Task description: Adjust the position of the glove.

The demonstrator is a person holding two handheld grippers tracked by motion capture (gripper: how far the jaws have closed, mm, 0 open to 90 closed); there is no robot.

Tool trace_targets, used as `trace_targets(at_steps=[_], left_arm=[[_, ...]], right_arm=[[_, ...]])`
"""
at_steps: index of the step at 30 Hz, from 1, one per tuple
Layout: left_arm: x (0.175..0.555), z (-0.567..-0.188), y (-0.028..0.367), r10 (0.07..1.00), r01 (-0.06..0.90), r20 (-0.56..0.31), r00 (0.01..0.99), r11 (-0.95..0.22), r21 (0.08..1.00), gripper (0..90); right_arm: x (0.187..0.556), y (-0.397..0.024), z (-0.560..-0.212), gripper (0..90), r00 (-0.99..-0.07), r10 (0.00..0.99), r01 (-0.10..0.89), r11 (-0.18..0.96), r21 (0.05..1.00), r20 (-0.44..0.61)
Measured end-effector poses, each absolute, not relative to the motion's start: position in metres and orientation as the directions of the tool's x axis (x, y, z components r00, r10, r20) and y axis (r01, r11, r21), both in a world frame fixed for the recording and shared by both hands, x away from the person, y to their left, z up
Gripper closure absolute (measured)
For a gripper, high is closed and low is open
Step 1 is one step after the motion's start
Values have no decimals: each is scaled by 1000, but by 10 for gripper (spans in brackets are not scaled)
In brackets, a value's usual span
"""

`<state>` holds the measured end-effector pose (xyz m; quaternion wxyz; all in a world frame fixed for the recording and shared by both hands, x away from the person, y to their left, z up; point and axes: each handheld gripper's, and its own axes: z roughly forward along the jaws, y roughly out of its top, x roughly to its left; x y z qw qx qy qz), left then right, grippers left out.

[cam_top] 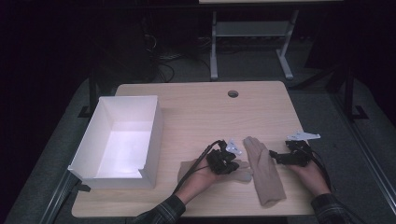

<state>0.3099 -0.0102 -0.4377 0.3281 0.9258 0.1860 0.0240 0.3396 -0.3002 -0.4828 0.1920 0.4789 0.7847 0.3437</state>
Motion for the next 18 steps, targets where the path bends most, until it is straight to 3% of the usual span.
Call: trace_targets(at_steps=[9, 18], left_arm=[[317, -450, -17, 369, 331, -60, 927, -735, 592, 897], [339, -452, -11, 440, 368, -31, 897, -708, 603, 897]], right_arm=[[340, -300, -483, 158, -468, 884, 619, 305, 723, 28], [340, -300, -483, 159, -467, 884, 620, 304, 723, 29]])
